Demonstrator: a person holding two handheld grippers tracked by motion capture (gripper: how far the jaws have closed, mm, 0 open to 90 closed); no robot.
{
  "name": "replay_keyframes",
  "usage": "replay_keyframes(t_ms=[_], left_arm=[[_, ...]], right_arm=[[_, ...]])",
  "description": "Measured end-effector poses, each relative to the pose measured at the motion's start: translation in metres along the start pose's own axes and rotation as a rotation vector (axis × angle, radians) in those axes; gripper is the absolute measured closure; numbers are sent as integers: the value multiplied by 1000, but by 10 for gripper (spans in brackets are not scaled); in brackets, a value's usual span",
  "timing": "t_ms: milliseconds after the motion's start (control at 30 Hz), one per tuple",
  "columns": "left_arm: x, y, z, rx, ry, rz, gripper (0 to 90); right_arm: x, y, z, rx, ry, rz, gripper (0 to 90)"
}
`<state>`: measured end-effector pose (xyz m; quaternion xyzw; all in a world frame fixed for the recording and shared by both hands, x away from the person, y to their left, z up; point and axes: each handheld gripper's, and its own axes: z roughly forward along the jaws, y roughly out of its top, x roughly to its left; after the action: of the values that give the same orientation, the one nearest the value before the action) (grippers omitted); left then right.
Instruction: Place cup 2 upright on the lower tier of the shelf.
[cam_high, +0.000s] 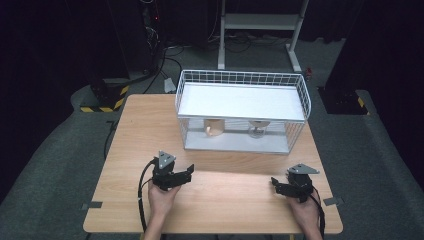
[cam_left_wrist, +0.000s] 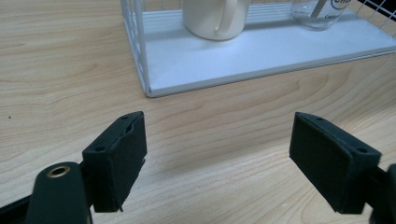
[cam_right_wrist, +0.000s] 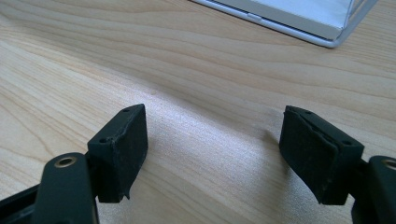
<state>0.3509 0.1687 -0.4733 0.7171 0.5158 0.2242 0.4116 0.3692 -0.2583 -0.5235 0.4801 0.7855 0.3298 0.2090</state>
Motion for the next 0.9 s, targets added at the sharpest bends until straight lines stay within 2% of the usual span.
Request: replay_keyframes(t_ms=[900], left_arm=[[15, -20, 2, 31, 38, -28, 191]], right_arm=[[0, 0, 0, 0, 0, 0, 237]])
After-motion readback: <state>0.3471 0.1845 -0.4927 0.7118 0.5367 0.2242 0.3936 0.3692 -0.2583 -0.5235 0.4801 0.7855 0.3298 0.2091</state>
